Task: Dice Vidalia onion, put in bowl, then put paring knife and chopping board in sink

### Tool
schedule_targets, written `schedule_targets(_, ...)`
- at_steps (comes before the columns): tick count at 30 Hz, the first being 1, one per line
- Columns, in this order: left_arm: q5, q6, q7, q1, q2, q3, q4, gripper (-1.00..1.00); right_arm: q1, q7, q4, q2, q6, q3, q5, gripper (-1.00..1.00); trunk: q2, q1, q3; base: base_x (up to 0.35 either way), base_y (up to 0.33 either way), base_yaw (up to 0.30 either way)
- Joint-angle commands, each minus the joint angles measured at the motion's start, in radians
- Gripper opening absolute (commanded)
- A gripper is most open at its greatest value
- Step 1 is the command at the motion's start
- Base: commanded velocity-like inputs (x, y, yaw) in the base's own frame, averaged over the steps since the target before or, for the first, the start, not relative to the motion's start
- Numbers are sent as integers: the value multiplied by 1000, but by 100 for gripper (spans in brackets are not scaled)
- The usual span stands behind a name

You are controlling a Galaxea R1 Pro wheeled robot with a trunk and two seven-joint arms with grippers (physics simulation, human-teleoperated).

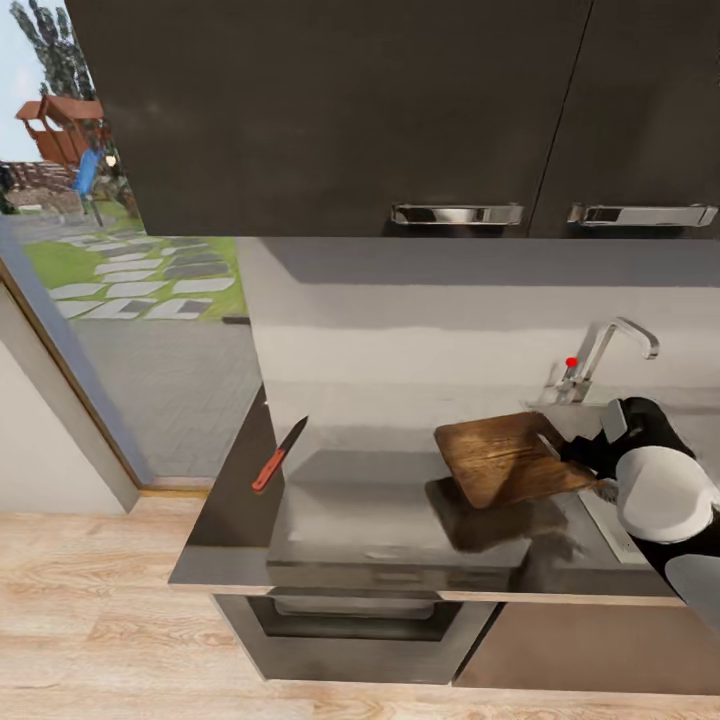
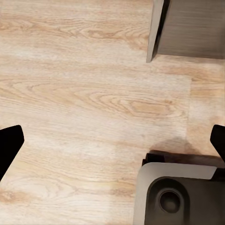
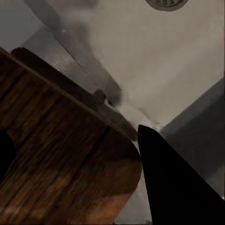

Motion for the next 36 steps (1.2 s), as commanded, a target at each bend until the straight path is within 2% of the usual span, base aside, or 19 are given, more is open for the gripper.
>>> schedule_targets(1,2,-2,-1,0,0,1,-1,100,-2,-9,0,15,1,-5,5,-100,-2,1,-2,0,0,-2)
schedule_targets(2,2,-2,-1,0,0,1,-1,100,-2,-10,0,21,0,-5,4,-100,-2,1,-2,0,0,-1)
schedule_targets(6,1,-2,-1,0,0,1,-1,100,-3,-10,1,78,0,-6,5,-100,-2,1,-2,0,0,0)
schedule_targets(8,1,-2,-1,0,0,1,-1,100,-3,-11,1,95,-1,-8,6,-100,-2,1,-2,0,0,0)
schedule_targets(15,2,-2,-1,0,-2,0,-1,100,-3,-37,-14,107,-7,-17,6,-100,-2,1,-2,0,0,0)
schedule_targets(18,1,-2,-1,0,-8,0,-1,100,-3,-81,-13,116,-33,-43,-25,-100,-2,1,-2,0,0,0)
schedule_targets(20,1,-1,-1,0,-10,0,0,100,-3,-153,-15,143,-70,-66,-88,-100,-2,1,-2,0,0,0)
schedule_targets(22,1,0,-1,0,-11,0,5,100,-3,-286,-16,167,-129,-76,-173,-100,-2,1,-2,0,0,0)
schedule_targets(25,0,0,-1,0,-13,1,16,100,-3,-501,-8,181,-246,-80,-328,-100,-2,1,-2,0,0,0)
schedule_targets(27,-1,-1,-1,0,-15,1,19,100,-3,-573,-4,184,-298,-78,-409,-100,-2,1,-2,0,0,0)
schedule_targets(29,-2,-1,-1,0,-17,1,20,100,-3,-604,-2,188,-322,-75,-446,-100,-2,1,-2,0,0,0)
schedule_targets(34,-2,-1,-1,0,-17,1,20,100,-3,-639,-1,219,-341,-72,-465,-100,-2,1,-2,0,0,0)
schedule_targets(36,-2,-2,-2,0,-17,1,20,100,-3,-686,-3,227,-343,-70,-467,-100,-2,1,-2,0,0,0)
